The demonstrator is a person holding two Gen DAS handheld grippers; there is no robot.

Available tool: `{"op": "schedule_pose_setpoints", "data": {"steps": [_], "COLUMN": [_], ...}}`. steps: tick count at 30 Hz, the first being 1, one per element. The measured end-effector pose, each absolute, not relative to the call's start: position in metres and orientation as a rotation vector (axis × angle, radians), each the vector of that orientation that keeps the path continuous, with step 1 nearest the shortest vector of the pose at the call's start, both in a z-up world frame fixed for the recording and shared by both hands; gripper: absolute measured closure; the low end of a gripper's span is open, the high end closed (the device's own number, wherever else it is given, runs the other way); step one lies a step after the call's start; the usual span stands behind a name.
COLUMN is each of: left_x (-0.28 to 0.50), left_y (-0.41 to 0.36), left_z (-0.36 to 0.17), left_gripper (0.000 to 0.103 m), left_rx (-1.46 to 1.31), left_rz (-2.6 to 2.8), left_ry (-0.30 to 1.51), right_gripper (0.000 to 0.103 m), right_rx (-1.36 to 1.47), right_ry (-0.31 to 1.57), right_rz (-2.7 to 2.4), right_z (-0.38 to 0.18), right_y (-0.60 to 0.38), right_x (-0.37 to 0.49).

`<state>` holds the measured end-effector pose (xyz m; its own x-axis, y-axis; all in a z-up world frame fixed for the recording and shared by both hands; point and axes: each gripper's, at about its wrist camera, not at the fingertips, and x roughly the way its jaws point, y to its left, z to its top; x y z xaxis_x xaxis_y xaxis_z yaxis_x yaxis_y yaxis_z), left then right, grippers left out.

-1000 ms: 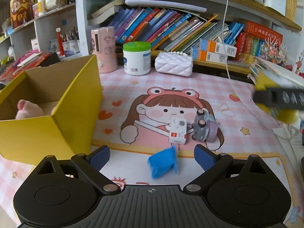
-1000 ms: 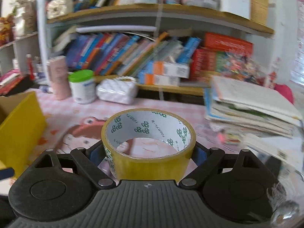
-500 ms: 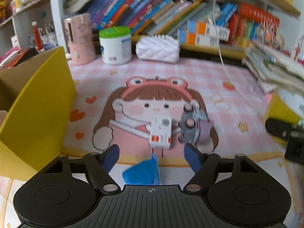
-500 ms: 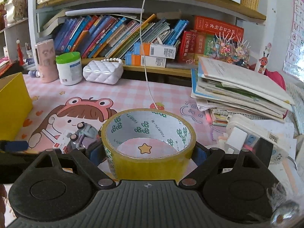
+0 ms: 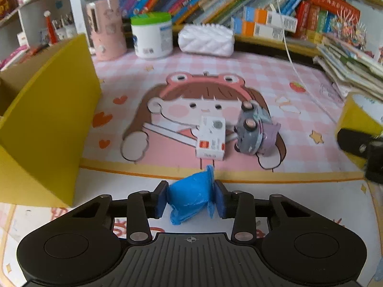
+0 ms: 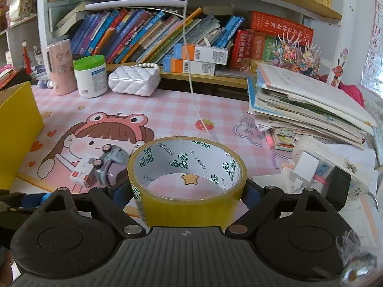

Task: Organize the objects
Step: 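Grasp the yellow tape roll with the right tool while the left tool grasps the blue piece, then carry the tape roll and blue piece over the yellow box with both tools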

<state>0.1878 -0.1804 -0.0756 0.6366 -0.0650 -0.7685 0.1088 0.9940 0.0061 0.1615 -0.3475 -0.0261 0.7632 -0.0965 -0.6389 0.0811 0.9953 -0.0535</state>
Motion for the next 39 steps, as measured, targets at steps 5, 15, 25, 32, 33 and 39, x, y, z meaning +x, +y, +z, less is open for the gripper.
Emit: {"op": "schedule_pose_setpoints", "data": {"steps": [5,15,25,32,33,39], "left_x": [0.172,0.132,0.085,0.054,0.051,0.03], "left_y": [-0.168,-0.114,-0.029,0.02,0.024,0.047], "left_z": [-0.05,-0.019,-0.012,-0.016,-0.015,-0.014], "left_gripper": [0.065,0.065,0.066,0.066,0.066,0.066], "left_rx": [0.036,0.004,-0.043,-0.065,-0.063,-0.043], "left_rz": [-0.103,-0.077,0.025,0.091,0.094,0.102], "left_ry": [0.79,0.694,0.688,0.714,0.713,0.71], "right_gripper": [0.014,0.014,0.014,0.014,0.014,0.014], "right_rx": [-0.069,-0.105,-0.156,-0.188,-0.189,-0.182], "right_ry": [0.695,0.676,0.655,0.668,0.67,0.682], "right_rz": [-0.089,-0.065,0.018,0.066,0.07,0.075], "right_z": [-0.025,-0.009,0.001,-0.004,-0.004,-0.007], "right_y": [-0.328,-0.268,-0.173,-0.12,-0.114,-0.088], "right_x": [0.157,0.142,0.104,0.073,0.069,0.05]}}
